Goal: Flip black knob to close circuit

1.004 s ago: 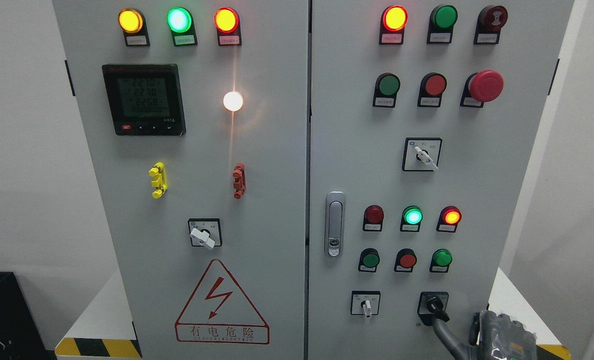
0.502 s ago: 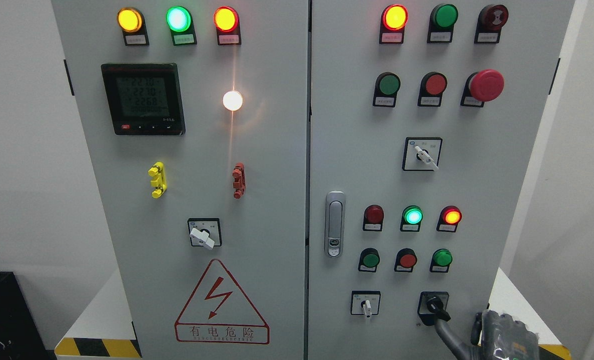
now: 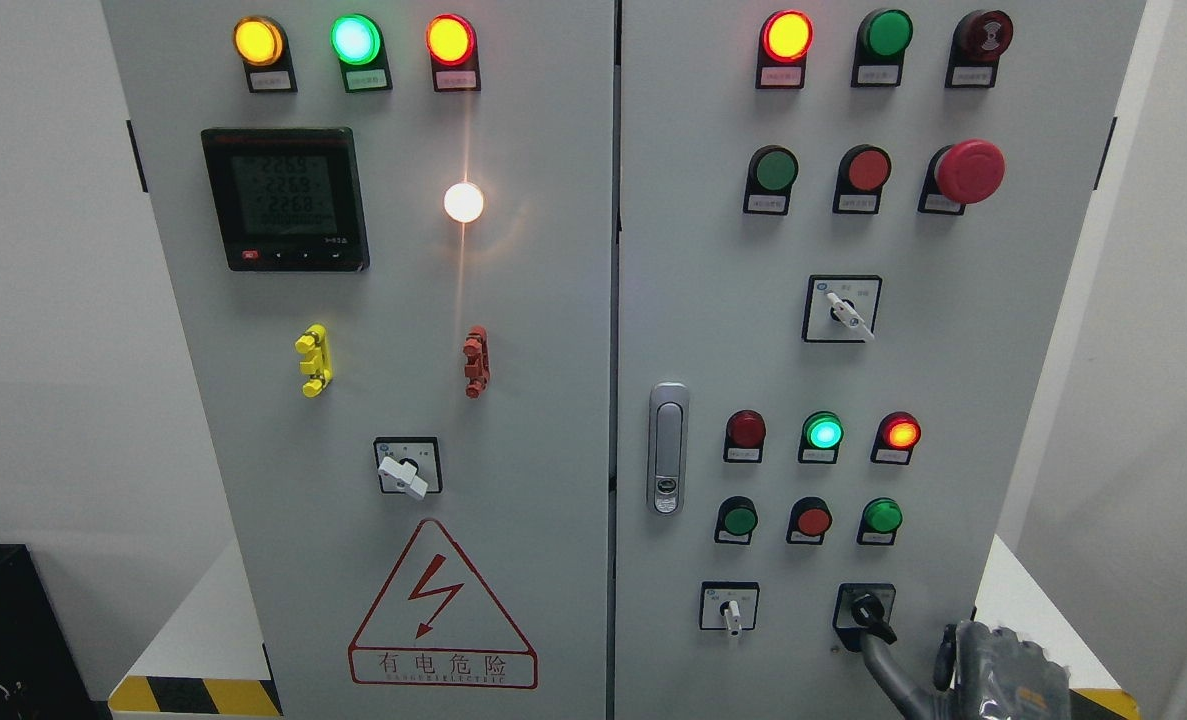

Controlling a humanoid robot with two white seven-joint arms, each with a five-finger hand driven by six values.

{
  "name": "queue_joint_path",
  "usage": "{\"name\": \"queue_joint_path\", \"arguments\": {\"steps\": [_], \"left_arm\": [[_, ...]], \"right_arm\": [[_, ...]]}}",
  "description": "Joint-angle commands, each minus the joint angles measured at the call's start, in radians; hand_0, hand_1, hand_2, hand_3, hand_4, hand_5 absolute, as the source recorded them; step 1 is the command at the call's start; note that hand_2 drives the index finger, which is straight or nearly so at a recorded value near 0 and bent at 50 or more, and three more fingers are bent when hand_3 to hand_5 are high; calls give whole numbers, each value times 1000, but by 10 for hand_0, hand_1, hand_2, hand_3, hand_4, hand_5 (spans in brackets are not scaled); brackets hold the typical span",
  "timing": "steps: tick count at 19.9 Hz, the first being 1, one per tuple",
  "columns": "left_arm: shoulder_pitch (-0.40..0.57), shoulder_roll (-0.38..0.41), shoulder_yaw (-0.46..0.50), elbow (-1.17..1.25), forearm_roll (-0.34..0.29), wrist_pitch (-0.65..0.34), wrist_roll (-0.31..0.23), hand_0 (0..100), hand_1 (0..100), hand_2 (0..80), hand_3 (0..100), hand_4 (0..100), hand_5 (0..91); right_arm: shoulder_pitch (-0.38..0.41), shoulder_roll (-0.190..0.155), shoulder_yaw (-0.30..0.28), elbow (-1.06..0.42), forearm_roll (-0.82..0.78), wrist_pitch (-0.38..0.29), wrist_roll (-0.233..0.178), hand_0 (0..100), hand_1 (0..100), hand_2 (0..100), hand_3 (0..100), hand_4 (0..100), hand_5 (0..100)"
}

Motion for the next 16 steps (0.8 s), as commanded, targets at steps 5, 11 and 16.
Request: {"name": "queue_joint_path", "arguments": {"steps": [5, 11, 16], "left_arm": [[21, 0, 0, -29, 0, 1, 0, 120, 556, 0, 0, 0, 0], [23, 0, 0, -29, 0, 1, 0, 120, 556, 0, 0, 0, 0], [23, 0, 0, -29, 0, 1, 0, 120, 556, 0, 0, 0, 0]], "right_arm": [[34, -1, 104, -9, -1, -9, 3, 0, 0, 864, 1000, 955, 1000], [77, 2, 106, -52, -13, -50, -26, 0, 3, 818, 1000, 935, 988], [186, 7, 137, -195, -185, -48, -38, 0, 29, 754, 1000, 903, 942]]}}
